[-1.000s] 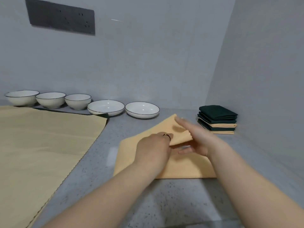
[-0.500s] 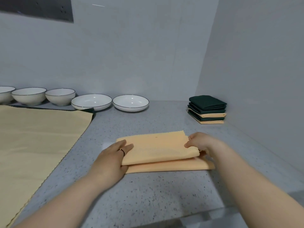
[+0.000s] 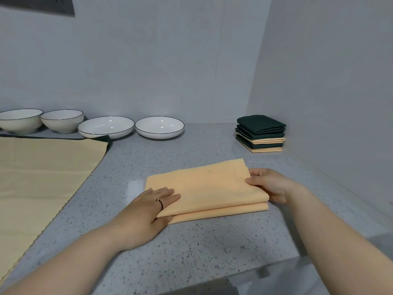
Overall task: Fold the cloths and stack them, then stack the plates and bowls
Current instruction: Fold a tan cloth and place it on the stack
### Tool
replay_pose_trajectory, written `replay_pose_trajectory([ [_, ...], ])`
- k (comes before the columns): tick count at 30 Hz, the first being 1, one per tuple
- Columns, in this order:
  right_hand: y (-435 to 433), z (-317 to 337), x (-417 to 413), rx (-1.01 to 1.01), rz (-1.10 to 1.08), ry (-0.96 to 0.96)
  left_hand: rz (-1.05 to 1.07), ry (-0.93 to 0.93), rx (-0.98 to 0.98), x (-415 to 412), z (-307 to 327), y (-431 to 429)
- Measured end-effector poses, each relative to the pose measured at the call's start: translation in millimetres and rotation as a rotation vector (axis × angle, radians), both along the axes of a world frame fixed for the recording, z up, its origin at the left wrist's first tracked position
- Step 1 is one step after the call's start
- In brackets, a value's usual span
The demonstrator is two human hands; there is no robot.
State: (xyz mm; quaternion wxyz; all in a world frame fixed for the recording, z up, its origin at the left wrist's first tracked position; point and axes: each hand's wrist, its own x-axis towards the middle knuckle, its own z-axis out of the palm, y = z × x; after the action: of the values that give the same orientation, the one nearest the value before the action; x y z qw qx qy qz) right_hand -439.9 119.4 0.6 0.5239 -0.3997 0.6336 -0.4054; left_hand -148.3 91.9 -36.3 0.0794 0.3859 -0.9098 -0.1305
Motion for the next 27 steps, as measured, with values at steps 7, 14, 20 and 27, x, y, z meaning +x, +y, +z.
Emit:
replay_pose_trajectory([
  [7, -3.4, -4.9, -1.0, -0.018, -0.02, 0.07, 0.021, -0.01, 0.02, 1.3, -2.7, 1.1],
  [14, -4.9, 12.4, 10.7, 0.02, -0.067, 0.577, 0.026, -0.067, 0.008, 0.2, 1.3, 6.1],
  [20, -1.9, 13.1, 100.1, -0.235, 0.086, 1.038, 0.027, -0.116, -0.003, -0.1, -0.3, 6.5],
  [27, -0.5, -30.1, 159.8, -0.118, 0.295, 1.017, 0.007, -0.197, 0.017, 1.0, -0.7, 6.2],
])
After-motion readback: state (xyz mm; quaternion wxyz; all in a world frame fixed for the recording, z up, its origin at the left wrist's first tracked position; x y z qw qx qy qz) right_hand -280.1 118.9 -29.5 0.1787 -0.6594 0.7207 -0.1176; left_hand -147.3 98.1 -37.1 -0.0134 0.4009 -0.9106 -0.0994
